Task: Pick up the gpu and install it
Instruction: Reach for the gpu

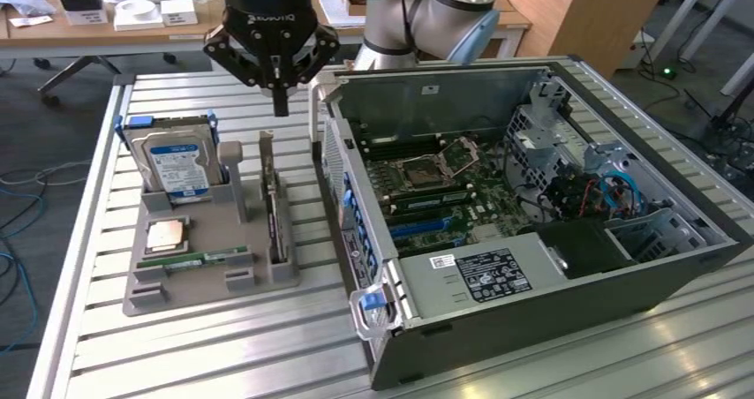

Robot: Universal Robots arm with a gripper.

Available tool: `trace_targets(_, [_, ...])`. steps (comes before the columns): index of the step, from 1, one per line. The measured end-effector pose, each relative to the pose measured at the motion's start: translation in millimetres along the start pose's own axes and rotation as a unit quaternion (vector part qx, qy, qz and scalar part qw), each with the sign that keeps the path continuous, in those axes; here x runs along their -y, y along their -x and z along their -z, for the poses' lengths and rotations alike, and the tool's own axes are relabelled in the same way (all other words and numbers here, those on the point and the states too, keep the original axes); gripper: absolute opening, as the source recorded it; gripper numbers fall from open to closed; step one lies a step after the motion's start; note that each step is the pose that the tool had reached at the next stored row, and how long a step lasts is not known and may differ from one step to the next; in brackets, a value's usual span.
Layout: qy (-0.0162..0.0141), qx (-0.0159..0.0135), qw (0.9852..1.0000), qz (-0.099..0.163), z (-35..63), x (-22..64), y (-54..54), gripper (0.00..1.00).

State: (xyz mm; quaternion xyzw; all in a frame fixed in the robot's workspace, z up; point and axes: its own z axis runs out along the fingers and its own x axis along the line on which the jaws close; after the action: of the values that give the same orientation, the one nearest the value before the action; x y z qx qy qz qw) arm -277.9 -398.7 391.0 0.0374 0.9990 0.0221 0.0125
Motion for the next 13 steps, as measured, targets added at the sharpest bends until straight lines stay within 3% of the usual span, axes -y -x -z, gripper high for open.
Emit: trace_targets(13, [0.0000, 0.0000, 1.0000, 0.000, -0.2, 1.9, -30.2, 0.11])
